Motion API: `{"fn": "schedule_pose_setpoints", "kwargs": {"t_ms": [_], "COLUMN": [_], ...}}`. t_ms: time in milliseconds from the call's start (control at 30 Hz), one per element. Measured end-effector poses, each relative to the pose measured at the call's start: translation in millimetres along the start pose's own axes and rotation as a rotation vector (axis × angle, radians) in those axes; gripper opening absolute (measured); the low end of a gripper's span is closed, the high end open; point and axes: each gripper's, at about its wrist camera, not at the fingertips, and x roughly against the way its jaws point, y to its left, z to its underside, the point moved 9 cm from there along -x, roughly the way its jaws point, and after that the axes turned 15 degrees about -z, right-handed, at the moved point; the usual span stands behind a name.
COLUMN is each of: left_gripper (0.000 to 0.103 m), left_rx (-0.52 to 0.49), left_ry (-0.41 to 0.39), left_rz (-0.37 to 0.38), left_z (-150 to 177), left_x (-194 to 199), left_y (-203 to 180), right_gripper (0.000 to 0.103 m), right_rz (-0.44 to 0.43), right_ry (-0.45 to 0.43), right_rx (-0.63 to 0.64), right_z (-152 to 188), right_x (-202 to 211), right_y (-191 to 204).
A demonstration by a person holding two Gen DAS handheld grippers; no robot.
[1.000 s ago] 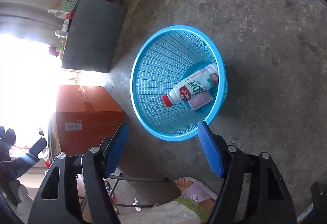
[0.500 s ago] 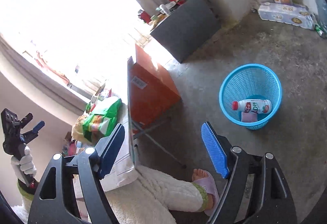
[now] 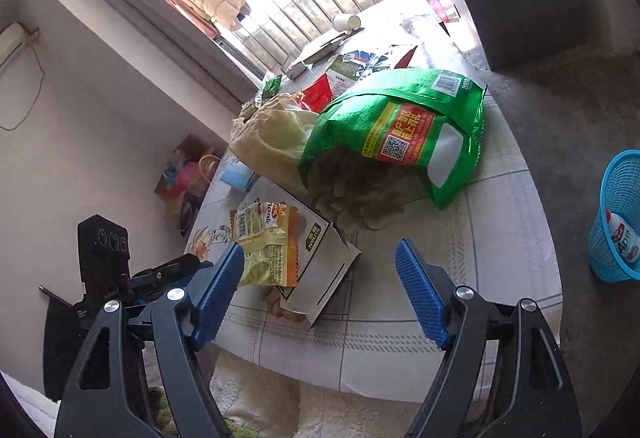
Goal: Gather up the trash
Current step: 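Move left gripper to the yellow snack bag while right approaches the CABLE box, then grasp the yellow snack bag with left gripper while right grasps the CABLE box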
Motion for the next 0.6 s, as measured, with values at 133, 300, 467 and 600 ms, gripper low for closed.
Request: {"fn": "schedule_pose_setpoints", "kwargs": {"t_ms": [133,300,467,600], "left_gripper": [0.057,0.031,0.015,0.014], "left_rx": [-0.017,0.017,0.038,0.053], "left_ry": [0.047,0.054,0.027,0.004], "left_rz": [0.003,0.046,0.066,0.041], "left_z": [0.2,-1.1,-0.7,5.3], "left_x": [-30.2,-41.7,-31.1,-13.5], "left_y": [-2.0,2.7,14.4,30.6], "right_gripper": [0.071,0.057,0.041,0.039], "right_rz": [0.031,-0.025,-0.073,-0.058], "right_ry": [0.031,0.090,0.173,0.274], "right_rx": [-0.009,-0.091,-0.140,-0.135], "right_z": [-12.6,-17.2,7.7,43.8], "right_x": [-33.4,-69.8,-77.6,-71.3], "right_y": [-11.1,-29.7,-24.3,-10.7]}}
